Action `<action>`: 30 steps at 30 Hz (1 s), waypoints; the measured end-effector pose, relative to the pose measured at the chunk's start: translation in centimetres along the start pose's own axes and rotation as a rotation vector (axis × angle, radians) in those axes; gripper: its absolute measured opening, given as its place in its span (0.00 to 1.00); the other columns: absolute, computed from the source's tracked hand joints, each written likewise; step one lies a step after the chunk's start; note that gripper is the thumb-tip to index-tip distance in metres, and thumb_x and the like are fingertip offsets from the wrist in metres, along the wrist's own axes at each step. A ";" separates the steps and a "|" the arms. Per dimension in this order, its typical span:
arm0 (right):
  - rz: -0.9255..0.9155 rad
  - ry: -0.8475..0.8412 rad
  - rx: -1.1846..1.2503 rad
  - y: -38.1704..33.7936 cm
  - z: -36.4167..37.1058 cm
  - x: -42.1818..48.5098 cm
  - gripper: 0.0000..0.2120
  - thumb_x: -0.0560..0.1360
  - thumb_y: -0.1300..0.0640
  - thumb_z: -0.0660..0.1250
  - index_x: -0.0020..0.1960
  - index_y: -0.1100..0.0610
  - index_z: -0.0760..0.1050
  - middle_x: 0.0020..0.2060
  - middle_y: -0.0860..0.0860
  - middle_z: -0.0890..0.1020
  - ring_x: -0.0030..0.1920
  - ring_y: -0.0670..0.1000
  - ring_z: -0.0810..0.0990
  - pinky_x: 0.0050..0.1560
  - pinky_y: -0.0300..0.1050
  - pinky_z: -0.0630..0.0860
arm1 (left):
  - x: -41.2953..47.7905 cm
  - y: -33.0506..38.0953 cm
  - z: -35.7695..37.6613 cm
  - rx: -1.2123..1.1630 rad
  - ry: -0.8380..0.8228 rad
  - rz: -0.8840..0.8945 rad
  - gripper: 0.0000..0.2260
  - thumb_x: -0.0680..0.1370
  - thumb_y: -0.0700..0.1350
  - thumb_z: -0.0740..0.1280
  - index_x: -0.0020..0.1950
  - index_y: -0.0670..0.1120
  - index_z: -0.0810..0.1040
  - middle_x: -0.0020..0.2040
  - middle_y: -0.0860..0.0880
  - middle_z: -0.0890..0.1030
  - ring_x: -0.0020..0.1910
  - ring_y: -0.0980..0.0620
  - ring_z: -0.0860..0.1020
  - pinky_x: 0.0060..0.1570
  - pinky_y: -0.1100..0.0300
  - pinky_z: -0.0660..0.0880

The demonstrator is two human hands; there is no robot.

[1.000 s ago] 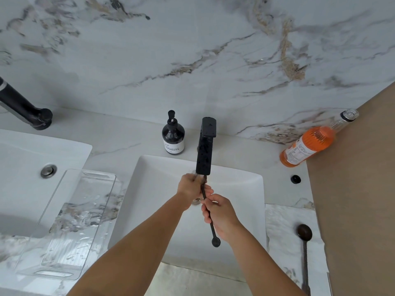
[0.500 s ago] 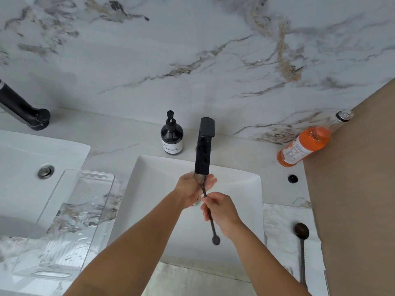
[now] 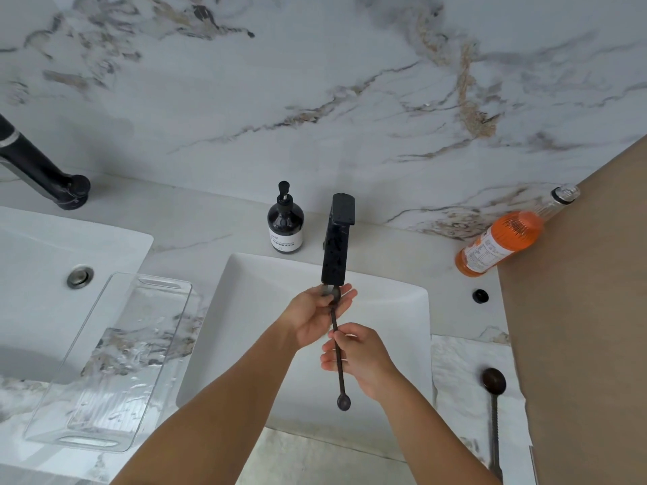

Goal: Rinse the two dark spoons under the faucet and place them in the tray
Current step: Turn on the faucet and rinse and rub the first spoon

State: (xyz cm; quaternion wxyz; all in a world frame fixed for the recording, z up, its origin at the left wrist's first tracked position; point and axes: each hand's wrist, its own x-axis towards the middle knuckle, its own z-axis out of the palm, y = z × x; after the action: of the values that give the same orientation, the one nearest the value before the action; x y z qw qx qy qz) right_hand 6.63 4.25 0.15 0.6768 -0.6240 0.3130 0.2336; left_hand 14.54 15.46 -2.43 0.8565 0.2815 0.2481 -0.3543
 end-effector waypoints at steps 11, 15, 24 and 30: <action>0.039 -0.060 -0.076 0.3 0.1 -0.7 0.11 0.81 0.64 0.57 0.48 0.65 0.77 0.34 0.58 0.80 0.29 0.56 0.80 0.32 0.47 0.80 | -1.0 -1.0 0.3 0.674 0.357 0.124 0.12 0.83 0.46 0.58 0.52 0.39 0.75 0.42 0.43 0.83 0.30 0.46 0.81 0.36 0.54 0.79; 0.095 -0.085 -0.042 0.9 0.1 -1.5 0.12 0.81 0.64 0.56 0.46 0.65 0.77 0.30 0.55 0.76 0.26 0.52 0.73 0.27 0.43 0.70 | -1.5 -0.5 -0.6 0.511 0.302 0.190 0.11 0.82 0.31 0.54 0.55 0.37 0.76 0.50 0.38 0.78 0.34 0.44 0.81 0.45 0.48 0.78; 0.043 0.078 0.102 2.2 2.4 -2.8 0.11 0.81 0.65 0.57 0.49 0.68 0.78 0.39 0.62 0.80 0.26 0.54 0.76 0.29 0.46 0.76 | -4.0 -2.0 -2.3 0.350 0.133 -0.076 0.12 0.83 0.41 0.60 0.62 0.35 0.76 0.56 0.39 0.83 0.47 0.44 0.86 0.37 0.55 0.81; 0.035 0.020 -0.076 3.7 2.3 -3.3 0.07 0.80 0.60 0.62 0.52 0.60 0.79 0.45 0.57 0.84 0.39 0.55 0.81 0.45 0.48 0.79 | -5.3 -1.9 -2.9 0.729 0.164 0.100 0.09 0.81 0.36 0.61 0.57 0.35 0.80 0.45 0.44 0.84 0.36 0.49 0.83 0.38 0.57 0.80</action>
State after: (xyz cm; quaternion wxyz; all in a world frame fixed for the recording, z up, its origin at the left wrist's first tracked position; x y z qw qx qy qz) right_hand 2.00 7.20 -0.03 0.6452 -0.6461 0.3215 0.2510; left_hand 9.11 18.69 -1.74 0.6937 0.6071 0.1596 -0.3531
